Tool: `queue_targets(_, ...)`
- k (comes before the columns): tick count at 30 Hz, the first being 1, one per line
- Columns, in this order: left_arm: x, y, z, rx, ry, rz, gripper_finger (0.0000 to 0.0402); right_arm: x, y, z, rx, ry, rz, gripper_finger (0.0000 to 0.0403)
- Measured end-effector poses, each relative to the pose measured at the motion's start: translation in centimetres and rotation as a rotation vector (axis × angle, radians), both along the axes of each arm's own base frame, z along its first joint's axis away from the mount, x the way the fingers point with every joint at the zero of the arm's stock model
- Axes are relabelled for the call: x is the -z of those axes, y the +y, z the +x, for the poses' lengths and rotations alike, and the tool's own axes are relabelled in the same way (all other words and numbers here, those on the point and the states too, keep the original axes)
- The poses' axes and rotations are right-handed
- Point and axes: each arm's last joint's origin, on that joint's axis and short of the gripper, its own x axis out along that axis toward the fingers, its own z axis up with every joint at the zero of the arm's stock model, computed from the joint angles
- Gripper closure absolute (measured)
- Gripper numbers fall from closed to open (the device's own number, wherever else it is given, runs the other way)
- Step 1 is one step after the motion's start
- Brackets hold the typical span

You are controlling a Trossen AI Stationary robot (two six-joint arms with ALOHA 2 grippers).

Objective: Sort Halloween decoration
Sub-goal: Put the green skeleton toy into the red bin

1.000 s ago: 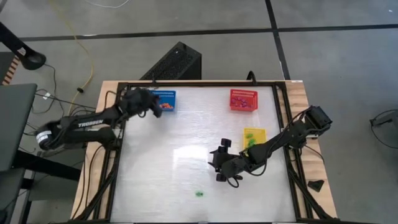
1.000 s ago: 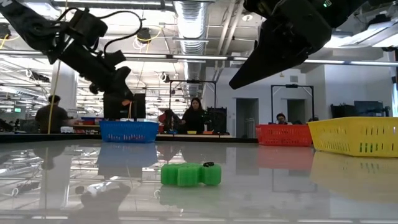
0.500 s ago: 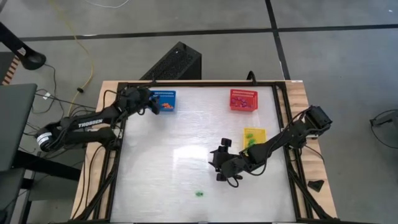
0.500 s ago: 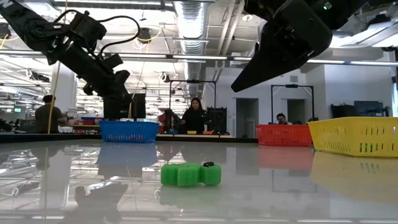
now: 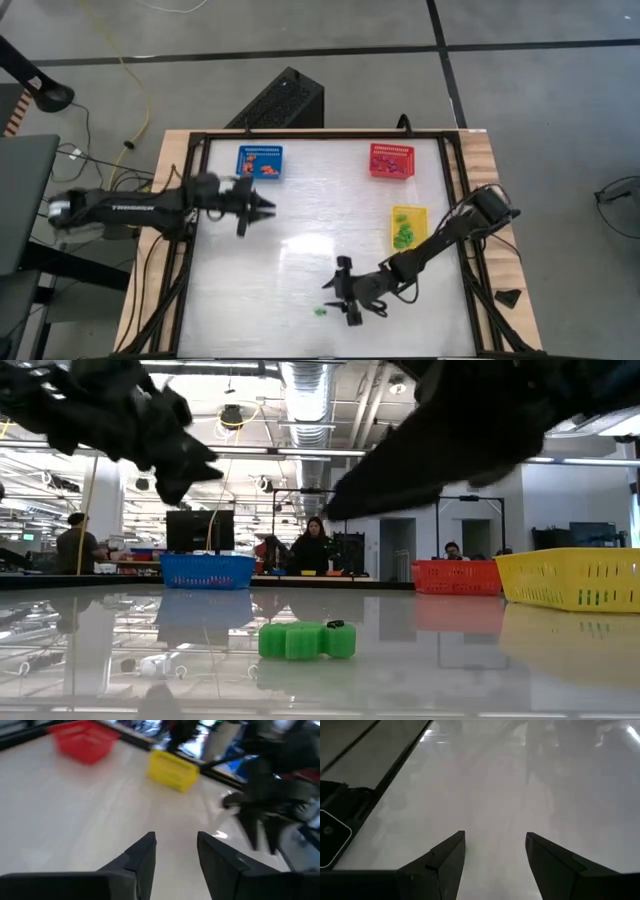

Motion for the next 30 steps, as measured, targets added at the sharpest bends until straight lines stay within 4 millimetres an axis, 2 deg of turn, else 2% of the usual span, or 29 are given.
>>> queue_targets(5, 0.8, -4.6, 0.1, 0.039, -0.051, 0.180, 0.0289, 2.1, 1.3, 0.4, 0.000, -0.020, 0.073, 0.0163)
queue_targets(9, 1.1, -6.5, -0.1, -0.023, -0.036, 0.311, 0.0304, 3.4, 2.5, 0.5, -0.020, -0.050, 0.098, 0.0163)
queue_targets(17, 1.1, -7.8, -0.5, -0.002, -0.036, 0.328, 0.0324, 6.6, 5.2, 2.3, 0.035, -0.072, -0.005, 0.0180)
queue_targets(23, 1.1, -8.3, -0.6, 0.028, -0.040, 0.328, 0.0331, 7.0, 5.1, 2.7, 0.076, -0.028, 0.017, 0.0200)
queue_targets(26, 1.1, -8.3, -0.6, 0.030, -0.039, 0.329, 0.0331, 7.5, 4.9, 2.3, 0.108, 0.045, 0.011, 0.0224)
queue_targets(30, 1.2, -8.3, -0.6, 0.035, -0.039, 0.360, 0.0331, 7.9, 4.7, 2.0, 0.130, 0.100, 0.015, 0.0284)
